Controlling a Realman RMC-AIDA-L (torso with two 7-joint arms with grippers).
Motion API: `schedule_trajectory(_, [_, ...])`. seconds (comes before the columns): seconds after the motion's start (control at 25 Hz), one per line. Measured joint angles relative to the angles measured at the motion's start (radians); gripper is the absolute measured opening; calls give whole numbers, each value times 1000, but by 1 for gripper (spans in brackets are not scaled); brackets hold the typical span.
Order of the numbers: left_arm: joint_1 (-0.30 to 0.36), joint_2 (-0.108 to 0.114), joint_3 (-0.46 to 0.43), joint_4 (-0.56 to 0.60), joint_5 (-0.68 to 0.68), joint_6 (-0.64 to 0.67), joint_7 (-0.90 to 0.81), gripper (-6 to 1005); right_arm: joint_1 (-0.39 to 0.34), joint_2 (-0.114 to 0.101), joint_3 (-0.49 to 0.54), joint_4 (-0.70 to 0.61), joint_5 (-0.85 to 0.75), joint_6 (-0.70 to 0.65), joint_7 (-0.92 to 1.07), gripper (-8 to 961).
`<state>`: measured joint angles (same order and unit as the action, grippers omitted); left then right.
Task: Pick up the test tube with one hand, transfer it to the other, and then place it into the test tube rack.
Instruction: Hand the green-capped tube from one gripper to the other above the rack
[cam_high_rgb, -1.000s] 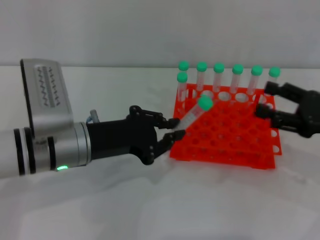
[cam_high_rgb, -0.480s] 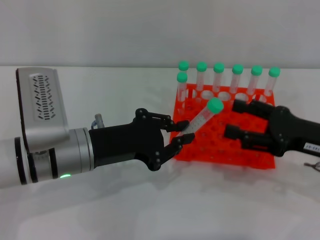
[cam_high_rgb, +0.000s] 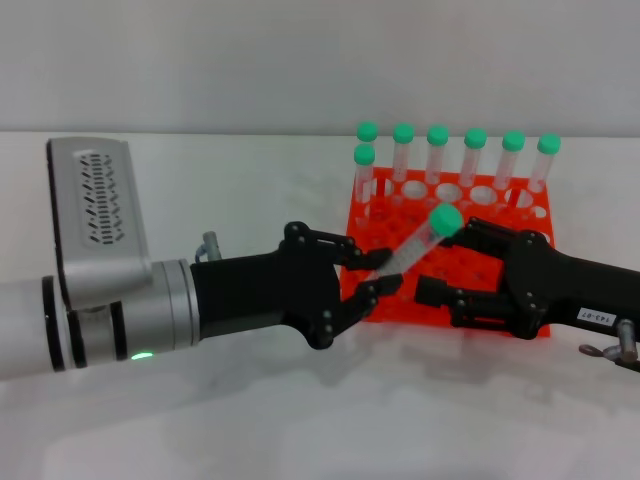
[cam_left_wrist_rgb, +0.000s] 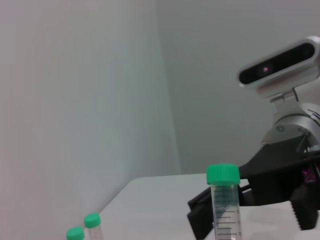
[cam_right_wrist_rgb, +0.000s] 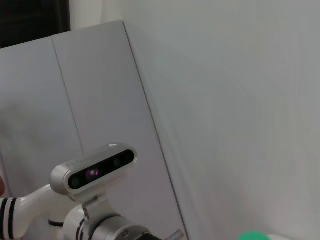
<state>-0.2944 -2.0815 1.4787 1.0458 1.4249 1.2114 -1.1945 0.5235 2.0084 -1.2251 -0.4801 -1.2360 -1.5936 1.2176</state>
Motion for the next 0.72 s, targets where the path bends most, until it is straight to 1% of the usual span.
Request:
schedule_trajectory(0.68, [-8,0,12,-3,-2,-8,-6,222,5,6,4,0,28,62,-56,737])
schedule_trajectory(0.72, [-9,0,12,-3,-2,-8,-6,222,4,6,4,0,31,63,-58,704])
